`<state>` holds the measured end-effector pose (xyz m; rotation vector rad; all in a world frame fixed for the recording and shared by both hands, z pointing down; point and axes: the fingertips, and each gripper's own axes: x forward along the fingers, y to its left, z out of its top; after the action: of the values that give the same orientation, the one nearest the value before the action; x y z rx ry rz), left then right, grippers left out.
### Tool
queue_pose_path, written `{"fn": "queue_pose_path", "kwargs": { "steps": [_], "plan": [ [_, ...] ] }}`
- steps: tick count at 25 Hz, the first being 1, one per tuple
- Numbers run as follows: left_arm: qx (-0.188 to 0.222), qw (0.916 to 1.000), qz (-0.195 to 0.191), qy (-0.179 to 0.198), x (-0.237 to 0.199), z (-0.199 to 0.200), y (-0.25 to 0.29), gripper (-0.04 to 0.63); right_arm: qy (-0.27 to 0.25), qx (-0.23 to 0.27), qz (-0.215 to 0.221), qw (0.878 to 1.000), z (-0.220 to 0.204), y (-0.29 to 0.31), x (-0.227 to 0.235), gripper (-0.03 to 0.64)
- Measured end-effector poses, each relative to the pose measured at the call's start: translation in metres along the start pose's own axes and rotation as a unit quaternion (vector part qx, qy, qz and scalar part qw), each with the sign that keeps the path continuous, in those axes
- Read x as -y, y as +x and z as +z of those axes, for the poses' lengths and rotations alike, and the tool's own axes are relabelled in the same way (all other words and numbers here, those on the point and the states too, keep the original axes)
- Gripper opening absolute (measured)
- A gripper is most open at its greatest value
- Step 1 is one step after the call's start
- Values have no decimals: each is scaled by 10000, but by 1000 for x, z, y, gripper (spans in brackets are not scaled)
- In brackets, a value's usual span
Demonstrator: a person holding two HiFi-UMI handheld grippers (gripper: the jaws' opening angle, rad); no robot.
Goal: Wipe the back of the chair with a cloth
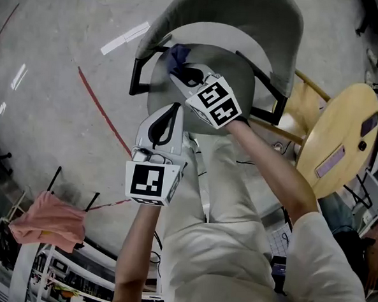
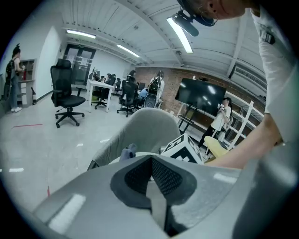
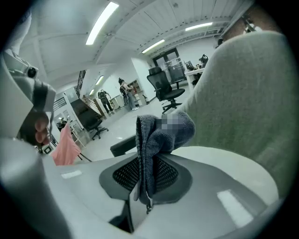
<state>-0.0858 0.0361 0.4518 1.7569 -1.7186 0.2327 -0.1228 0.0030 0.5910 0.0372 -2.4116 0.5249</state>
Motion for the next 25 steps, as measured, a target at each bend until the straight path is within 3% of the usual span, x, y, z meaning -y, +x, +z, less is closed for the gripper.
{"fn": "queue_pose_path", "kwargs": {
  "steps": [12, 18, 25],
  "plan": [
    [150, 9991, -238, 322, 54, 15, -84, 2, -83, -131, -445, 9989, -5, -139, -69, 74],
    [226, 9971, -558, 458, 100, 23, -133, 2, 261, 396, -964, 9942, 16, -213, -111, 75],
    [330, 9938, -770, 729, 149, 37, -190, 2, 239, 832, -1334, 9873, 33, -286, -170, 75]
  ]
}}
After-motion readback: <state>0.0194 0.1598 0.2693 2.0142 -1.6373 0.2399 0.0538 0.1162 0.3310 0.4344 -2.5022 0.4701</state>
